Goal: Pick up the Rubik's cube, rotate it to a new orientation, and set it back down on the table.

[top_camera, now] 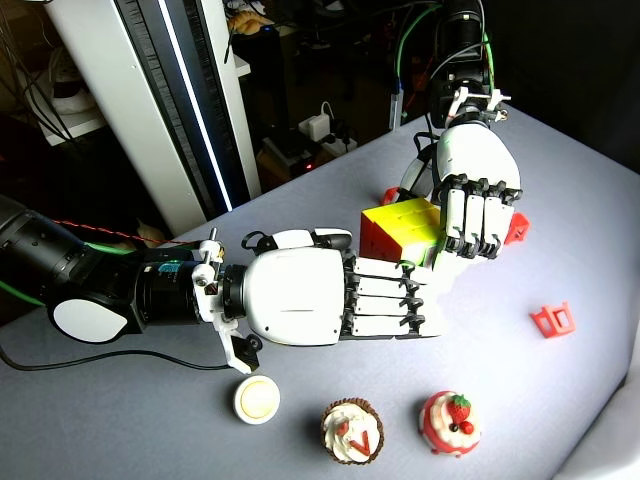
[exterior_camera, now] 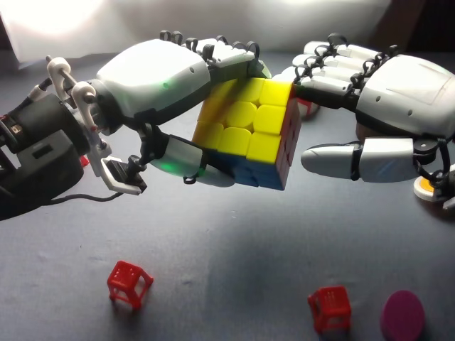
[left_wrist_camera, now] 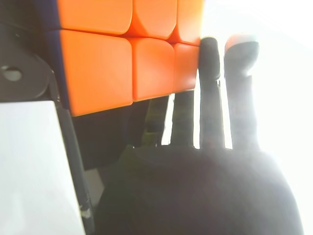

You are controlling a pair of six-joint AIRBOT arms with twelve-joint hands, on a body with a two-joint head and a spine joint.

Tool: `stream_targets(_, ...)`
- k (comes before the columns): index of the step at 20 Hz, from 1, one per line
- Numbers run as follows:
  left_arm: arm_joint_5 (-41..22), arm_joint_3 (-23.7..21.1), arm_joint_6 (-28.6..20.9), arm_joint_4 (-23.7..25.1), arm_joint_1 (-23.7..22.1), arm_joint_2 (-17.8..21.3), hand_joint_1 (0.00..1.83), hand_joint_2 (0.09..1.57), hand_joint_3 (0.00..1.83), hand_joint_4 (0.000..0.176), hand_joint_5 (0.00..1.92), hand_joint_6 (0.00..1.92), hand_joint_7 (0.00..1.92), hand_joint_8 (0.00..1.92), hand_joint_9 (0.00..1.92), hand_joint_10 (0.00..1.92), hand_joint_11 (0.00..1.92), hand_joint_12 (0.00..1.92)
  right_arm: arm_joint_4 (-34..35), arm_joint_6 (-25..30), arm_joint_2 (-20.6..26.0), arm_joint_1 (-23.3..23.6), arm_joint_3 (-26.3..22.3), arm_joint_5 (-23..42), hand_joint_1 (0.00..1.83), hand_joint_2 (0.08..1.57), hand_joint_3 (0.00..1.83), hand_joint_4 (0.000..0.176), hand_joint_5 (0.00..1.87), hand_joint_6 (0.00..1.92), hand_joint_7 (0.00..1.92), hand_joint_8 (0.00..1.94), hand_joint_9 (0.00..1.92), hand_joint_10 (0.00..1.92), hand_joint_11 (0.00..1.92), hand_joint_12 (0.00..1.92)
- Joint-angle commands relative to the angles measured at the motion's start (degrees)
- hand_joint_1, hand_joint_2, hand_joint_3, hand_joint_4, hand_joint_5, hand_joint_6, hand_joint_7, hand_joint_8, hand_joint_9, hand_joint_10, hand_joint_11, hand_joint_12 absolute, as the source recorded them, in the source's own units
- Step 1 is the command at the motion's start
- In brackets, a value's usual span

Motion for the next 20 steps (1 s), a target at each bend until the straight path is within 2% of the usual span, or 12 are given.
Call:
stream_targets(1, -9.68, 0.26, -0.39, -2.45, -0.71, 0.55, 1.10, 1.40, 0.01, 0.000, 0.37, 1.65, 0.64, 1.82, 0.58, 1.92, 0.67, 1.92, -0.48, 0.38, -0.14, 0.05, -0.86, 8.81, 0.00, 1.19, 0.00, 0.000, 0.22, 0.04, 0.20, 0.05, 0.05, 0.32, 0.00, 1.24)
stream_targets(2, -9.82, 0.25, -0.39, -2.58, -0.63, 0.60, 1.10, 1.40, 0.01, 0.000, 0.38, 1.65, 0.64, 1.83, 0.58, 1.92, 0.67, 1.92, -0.49, 0.38, -0.14, -0.18, -1.07, 9.11, 0.00, 1.20, 0.00, 0.000, 0.27, 0.11, 0.25, 0.06, 0.01, 0.52, 0.00, 1.40)
stream_targets(3, -9.98, 0.27, -0.21, -2.84, -0.55, 0.61, 1.10, 1.40, 0.01, 0.000, 0.38, 1.65, 0.64, 1.83, 0.58, 1.92, 0.67, 1.92, -0.70, 0.38, -0.14, -0.32, -1.24, 9.40, 0.00, 1.21, 0.00, 0.000, 0.17, 0.85, 0.30, 0.12, 0.00, 0.59, 0.00, 1.48)
stream_targets(4, -10.10, 0.27, 0.04, -3.28, -0.50, 0.66, 1.10, 1.40, 0.01, 0.000, 0.38, 1.65, 0.64, 1.83, 0.58, 1.92, 0.67, 1.92, -0.87, 0.38, -0.12, -0.41, -1.51, 9.67, 0.00, 1.22, 0.00, 0.000, 0.04, 1.20, 0.31, 0.15, 0.00, 0.61, 0.00, 1.48)
stream_targets(7, -10.25, 0.24, 0.05, -3.35, -0.42, 0.76, 1.10, 1.40, 0.01, 0.000, 0.38, 1.65, 0.64, 1.83, 0.58, 1.92, 0.67, 1.92, -1.20, 0.38, 0.45, -0.85, -2.46, 10.93, 0.00, 1.24, 0.00, 0.000, 0.00, 0.48, 0.12, 0.15, 0.00, 0.54, 0.00, 1.44)
stream_targets(9, -10.26, 0.27, 0.14, -3.60, -0.34, 0.76, 1.10, 1.40, 0.01, 0.000, 0.38, 1.65, 0.64, 1.83, 0.58, 1.92, 0.67, 1.92, -1.33, 0.38, 0.80, -1.01, -2.88, 11.44, 0.00, 1.24, 0.00, 0.000, 0.00, 0.33, 0.06, 0.17, 0.00, 0.47, 0.00, 1.41)
stream_targets(12, -10.26, 0.27, 0.19, -3.60, -0.29, 0.84, 1.10, 1.40, 0.01, 0.000, 0.38, 1.65, 0.64, 1.83, 0.58, 1.92, 0.67, 1.92, -1.56, 0.38, 1.51, -1.56, -3.72, 12.34, 0.00, 1.24, 0.00, 0.000, 0.00, 0.23, 0.09, 0.23, 0.00, 0.71, 0.00, 1.45)
stream_targets(14, -10.41, 0.26, 0.20, -3.66, -0.29, 0.87, 1.10, 1.40, 0.01, 0.000, 0.38, 1.65, 0.64, 1.83, 0.58, 1.92, 0.67, 1.92, -1.59, 0.38, 1.77, -1.97, -4.00, 12.41, 0.00, 1.28, 0.00, 0.000, 0.00, 0.81, 0.06, 0.90, 0.00, 1.03, 0.00, 1.64)
stream_targets(15, -10.45, 0.24, 0.20, -3.67, -0.33, 0.91, 1.10, 1.40, 0.01, 0.000, 0.38, 1.65, 0.64, 1.83, 0.58, 1.92, 0.67, 1.92, -1.57, 0.38, 1.79, -2.27, -4.09, 12.61, 0.00, 1.28, 0.00, 0.000, 0.00, 0.44, 0.01, 0.81, 0.00, 1.03, 0.00, 1.70)
stream_targets(16, -10.44, 0.24, 0.20, -3.68, -0.33, 0.92, 1.10, 1.40, 0.01, 0.000, 0.38, 1.65, 0.64, 1.83, 0.58, 1.92, 0.67, 1.92, -1.57, 0.38, 1.79, -2.43, -4.15, 12.77, 0.00, 1.28, 0.00, 0.000, 0.00, 0.42, 0.01, 0.81, 0.00, 1.02, 0.00, 1.73)
stream_targets(18, -10.52, 0.23, 0.22, -3.76, -0.33, 0.96, 1.10, 1.40, 0.01, 0.000, 0.38, 1.65, 0.64, 1.83, 0.58, 1.92, 0.67, 1.92, -1.62, 0.38, 1.80, -2.70, -4.33, 13.10, 0.00, 1.31, 0.01, 0.000, 0.00, 0.96, 0.06, 1.10, 0.00, 1.22, 0.00, 1.84)
stream_targets(20, -10.75, 0.19, 0.23, -3.80, -0.31, 1.07, 1.10, 1.40, 0.01, 0.000, 0.38, 1.65, 0.64, 1.83, 0.58, 1.92, 0.67, 1.92, -1.64, 0.38, 2.08, -3.11, -4.70, 13.33, 0.00, 1.29, 0.00, 0.000, 0.02, 1.14, 0.11, 1.08, 0.00, 1.22, 0.00, 1.79)
